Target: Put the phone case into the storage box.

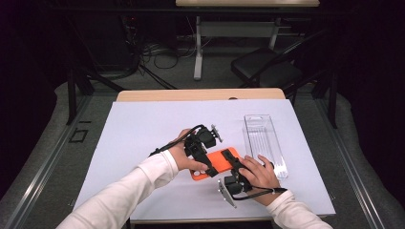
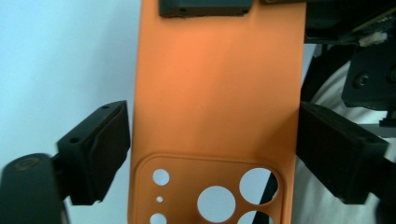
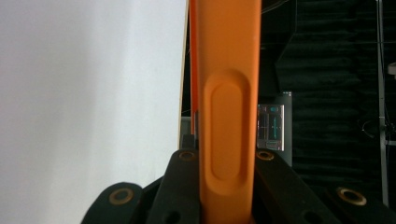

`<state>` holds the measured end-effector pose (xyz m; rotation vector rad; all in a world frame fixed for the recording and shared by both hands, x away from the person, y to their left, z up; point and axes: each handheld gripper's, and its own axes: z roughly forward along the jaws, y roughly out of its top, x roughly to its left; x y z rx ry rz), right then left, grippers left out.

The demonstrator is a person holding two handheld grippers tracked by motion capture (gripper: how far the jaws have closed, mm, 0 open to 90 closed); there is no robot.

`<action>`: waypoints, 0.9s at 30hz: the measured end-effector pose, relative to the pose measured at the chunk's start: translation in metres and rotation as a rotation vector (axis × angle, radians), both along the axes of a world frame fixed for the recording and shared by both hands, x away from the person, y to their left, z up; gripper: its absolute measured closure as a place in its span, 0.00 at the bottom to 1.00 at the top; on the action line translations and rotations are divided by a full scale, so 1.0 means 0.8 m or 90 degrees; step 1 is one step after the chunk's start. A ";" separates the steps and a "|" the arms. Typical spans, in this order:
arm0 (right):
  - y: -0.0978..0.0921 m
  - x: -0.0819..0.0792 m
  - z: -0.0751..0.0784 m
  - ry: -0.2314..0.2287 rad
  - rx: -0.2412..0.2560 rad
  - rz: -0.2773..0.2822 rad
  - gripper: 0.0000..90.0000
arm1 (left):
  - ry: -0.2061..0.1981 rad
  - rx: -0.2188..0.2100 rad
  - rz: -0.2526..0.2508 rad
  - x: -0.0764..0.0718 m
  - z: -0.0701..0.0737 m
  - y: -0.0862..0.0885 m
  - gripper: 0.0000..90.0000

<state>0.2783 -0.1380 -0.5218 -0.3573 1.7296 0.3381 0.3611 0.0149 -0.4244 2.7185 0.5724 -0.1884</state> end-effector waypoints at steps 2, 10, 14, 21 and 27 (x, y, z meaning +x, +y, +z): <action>0.000 0.000 -0.001 0.003 -0.002 -0.003 0.97 | 0.002 -0.006 -0.001 0.000 0.002 0.003 0.11; -0.006 0.003 -0.001 0.006 -0.007 -0.013 0.97 | -0.001 -0.011 0.007 -0.003 0.005 0.018 0.13; -0.009 0.003 -0.001 0.009 -0.002 -0.018 0.97 | -0.007 -0.011 0.018 -0.005 0.011 0.027 0.13; -0.013 0.005 -0.001 0.011 0.008 -0.026 0.97 | -0.014 -0.022 0.032 -0.006 0.018 0.044 0.15; -0.015 0.006 0.001 0.007 0.006 -0.031 0.97 | -0.015 -0.028 0.039 -0.007 0.021 0.052 0.17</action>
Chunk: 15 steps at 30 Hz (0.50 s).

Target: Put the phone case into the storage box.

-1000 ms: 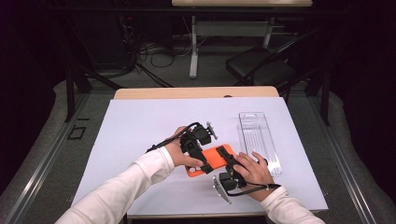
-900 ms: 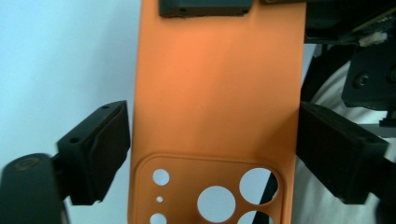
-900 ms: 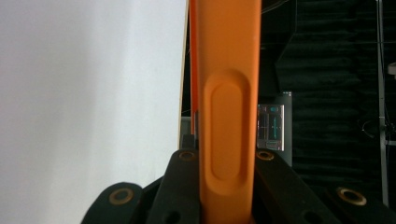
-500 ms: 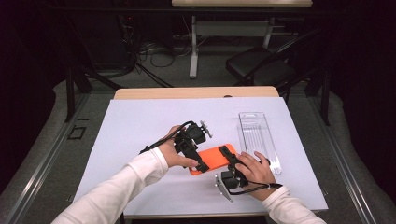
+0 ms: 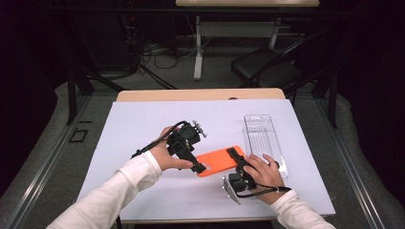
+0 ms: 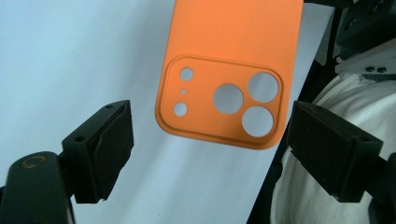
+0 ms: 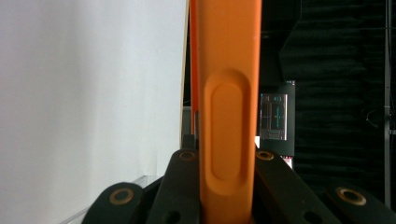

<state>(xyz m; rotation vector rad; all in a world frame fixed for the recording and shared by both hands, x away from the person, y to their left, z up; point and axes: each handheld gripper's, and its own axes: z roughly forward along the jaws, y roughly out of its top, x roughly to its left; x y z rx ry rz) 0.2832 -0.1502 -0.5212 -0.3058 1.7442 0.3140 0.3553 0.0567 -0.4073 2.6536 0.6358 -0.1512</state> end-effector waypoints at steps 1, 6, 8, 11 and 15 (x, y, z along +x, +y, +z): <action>0.000 0.000 0.001 0.001 -0.001 -0.001 0.97 | -0.001 -0.001 -0.001 -0.001 0.001 0.001 0.17; -0.001 0.001 0.003 0.002 0.000 0.000 0.97 | -0.008 -0.012 0.001 -0.002 0.006 0.006 0.17; -0.002 0.000 0.004 0.006 0.001 -0.001 0.97 | -0.009 -0.016 0.003 -0.003 0.007 0.009 0.17; -0.003 0.000 0.004 0.017 0.015 -0.001 0.97 | -0.013 -0.019 0.007 -0.005 0.010 0.014 0.17; -0.005 -0.001 0.006 0.036 0.037 -0.002 0.97 | -0.017 -0.024 0.019 -0.007 0.014 0.026 0.17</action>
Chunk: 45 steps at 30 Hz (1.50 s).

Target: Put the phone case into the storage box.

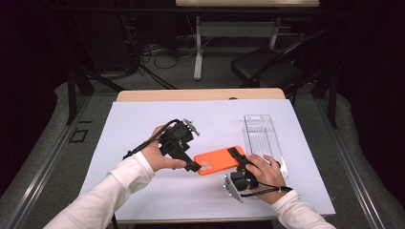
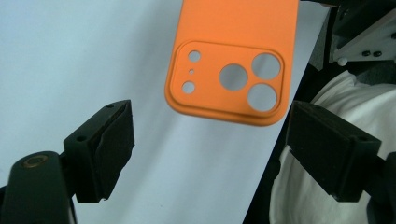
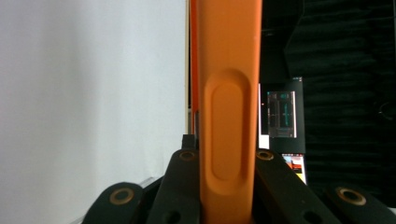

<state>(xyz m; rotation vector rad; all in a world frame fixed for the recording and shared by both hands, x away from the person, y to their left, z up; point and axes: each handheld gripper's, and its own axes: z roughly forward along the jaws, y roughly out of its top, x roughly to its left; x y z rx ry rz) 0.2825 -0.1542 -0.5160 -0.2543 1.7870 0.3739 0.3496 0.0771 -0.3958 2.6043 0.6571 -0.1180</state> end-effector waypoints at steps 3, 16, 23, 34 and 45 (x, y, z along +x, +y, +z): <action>-0.002 0.000 0.002 0.011 0.008 -0.001 0.97 | -0.006 -0.005 0.012 0.001 0.002 0.009 0.17; -0.011 0.004 0.010 0.115 0.141 -0.001 0.97 | -0.011 -0.032 0.031 0.000 0.004 0.034 0.18; -0.013 0.006 0.017 0.185 0.204 -0.001 0.97 | -0.014 -0.049 0.028 0.002 0.002 0.036 0.18; -0.014 0.014 0.029 0.318 0.296 0.018 0.97 | -0.061 -0.093 0.005 0.000 0.005 0.040 0.21; -0.016 0.021 0.041 0.461 0.413 0.072 0.97 | -0.093 -0.146 -0.007 -0.005 0.010 0.042 0.34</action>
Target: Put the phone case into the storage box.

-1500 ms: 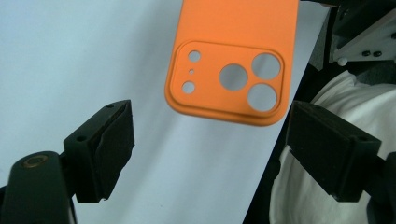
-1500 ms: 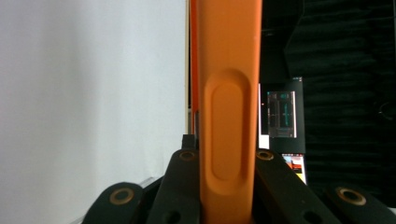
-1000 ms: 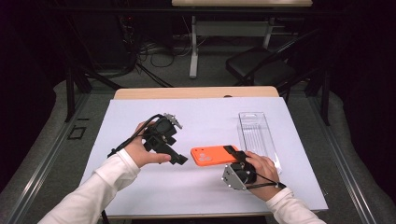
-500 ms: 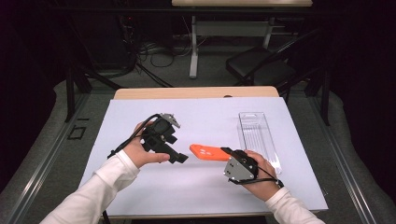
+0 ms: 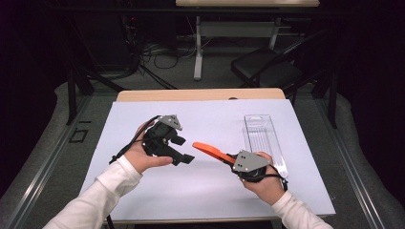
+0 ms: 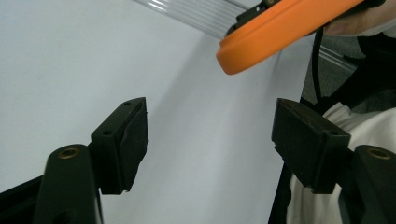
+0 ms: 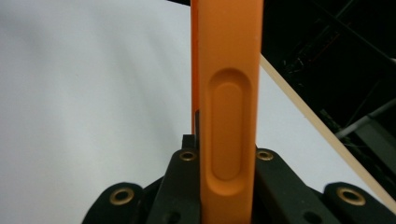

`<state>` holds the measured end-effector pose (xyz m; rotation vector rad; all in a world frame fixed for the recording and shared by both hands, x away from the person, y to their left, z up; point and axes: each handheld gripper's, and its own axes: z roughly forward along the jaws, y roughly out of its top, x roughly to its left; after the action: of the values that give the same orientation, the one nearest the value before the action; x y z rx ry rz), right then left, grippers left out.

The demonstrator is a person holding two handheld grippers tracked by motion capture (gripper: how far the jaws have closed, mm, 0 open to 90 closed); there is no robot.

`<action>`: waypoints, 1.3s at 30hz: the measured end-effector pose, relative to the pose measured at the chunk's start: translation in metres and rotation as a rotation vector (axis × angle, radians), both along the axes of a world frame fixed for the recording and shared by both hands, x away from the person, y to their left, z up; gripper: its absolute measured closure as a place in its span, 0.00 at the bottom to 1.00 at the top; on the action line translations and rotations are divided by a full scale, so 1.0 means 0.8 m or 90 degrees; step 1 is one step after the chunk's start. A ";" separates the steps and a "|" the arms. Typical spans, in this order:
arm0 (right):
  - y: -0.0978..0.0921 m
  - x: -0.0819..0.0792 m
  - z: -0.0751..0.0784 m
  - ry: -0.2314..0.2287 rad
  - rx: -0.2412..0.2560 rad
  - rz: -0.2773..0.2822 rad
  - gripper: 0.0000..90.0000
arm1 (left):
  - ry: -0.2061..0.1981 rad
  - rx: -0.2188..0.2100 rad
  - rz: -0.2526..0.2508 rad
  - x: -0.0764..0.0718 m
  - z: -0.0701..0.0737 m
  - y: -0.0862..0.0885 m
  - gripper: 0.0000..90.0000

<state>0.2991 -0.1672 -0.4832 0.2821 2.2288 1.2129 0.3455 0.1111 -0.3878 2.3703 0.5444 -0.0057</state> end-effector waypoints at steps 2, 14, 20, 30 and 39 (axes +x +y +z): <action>0.001 -0.001 0.000 0.004 0.004 0.002 0.97 | 0.001 -0.013 -0.007 0.001 0.000 0.001 0.38; 0.003 0.001 -0.003 0.007 0.004 0.006 0.97 | -0.017 -0.035 -0.017 -0.007 -0.005 -0.015 0.62; 0.003 0.001 -0.003 0.011 0.007 0.008 0.97 | -0.047 -0.049 -0.016 -0.010 -0.008 -0.018 0.66; 0.003 0.001 -0.005 0.016 0.015 0.006 0.97 | -0.041 -0.083 0.007 -0.008 -0.013 -0.014 0.80; 0.005 0.002 -0.006 0.029 0.027 0.010 0.97 | -0.034 -0.108 0.011 -0.007 -0.018 -0.012 0.83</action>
<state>0.3003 -0.1636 -0.4883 0.3128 2.2504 1.2749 0.3398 0.1014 -0.4019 2.1936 0.5180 0.0192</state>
